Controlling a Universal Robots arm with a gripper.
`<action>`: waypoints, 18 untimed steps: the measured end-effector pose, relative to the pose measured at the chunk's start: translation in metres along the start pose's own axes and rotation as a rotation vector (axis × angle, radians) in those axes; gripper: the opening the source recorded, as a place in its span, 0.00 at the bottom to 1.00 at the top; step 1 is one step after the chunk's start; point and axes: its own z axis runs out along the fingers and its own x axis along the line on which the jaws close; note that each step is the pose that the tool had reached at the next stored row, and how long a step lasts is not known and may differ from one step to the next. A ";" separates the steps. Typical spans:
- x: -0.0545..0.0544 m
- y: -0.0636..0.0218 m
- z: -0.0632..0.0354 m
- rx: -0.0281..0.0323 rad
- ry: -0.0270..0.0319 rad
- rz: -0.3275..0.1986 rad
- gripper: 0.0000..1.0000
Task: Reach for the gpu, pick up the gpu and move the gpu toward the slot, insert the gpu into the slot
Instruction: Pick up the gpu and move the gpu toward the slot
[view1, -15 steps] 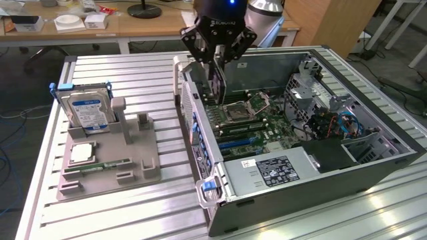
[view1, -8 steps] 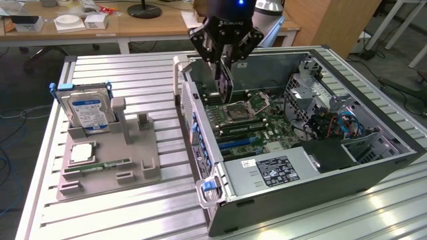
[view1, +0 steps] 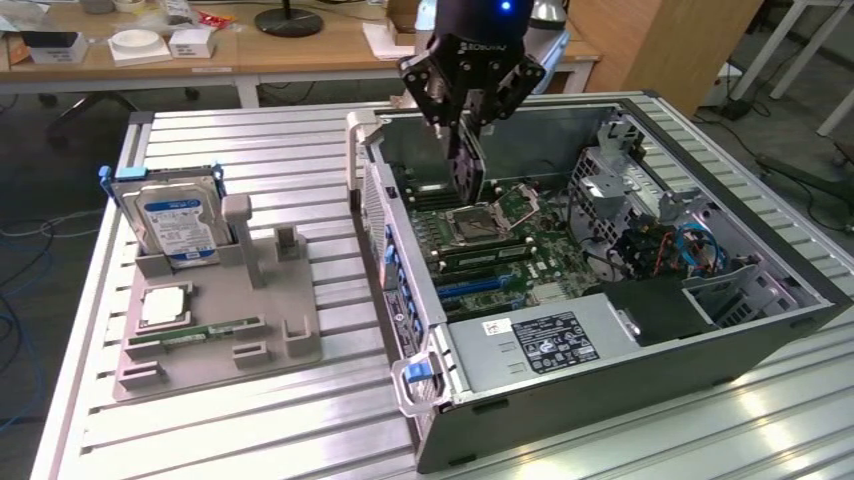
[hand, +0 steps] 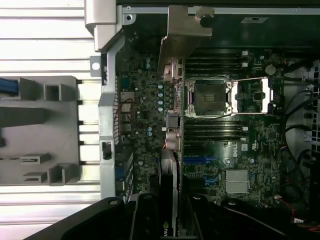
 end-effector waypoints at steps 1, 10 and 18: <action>-0.003 0.0001 0.0001 0.0000 0.0001 0.000 0.27; -0.039 0.0012 0.0008 0.0001 0.0001 0.000 0.27; -0.065 0.0020 0.0013 -0.0004 0.0001 -0.001 0.27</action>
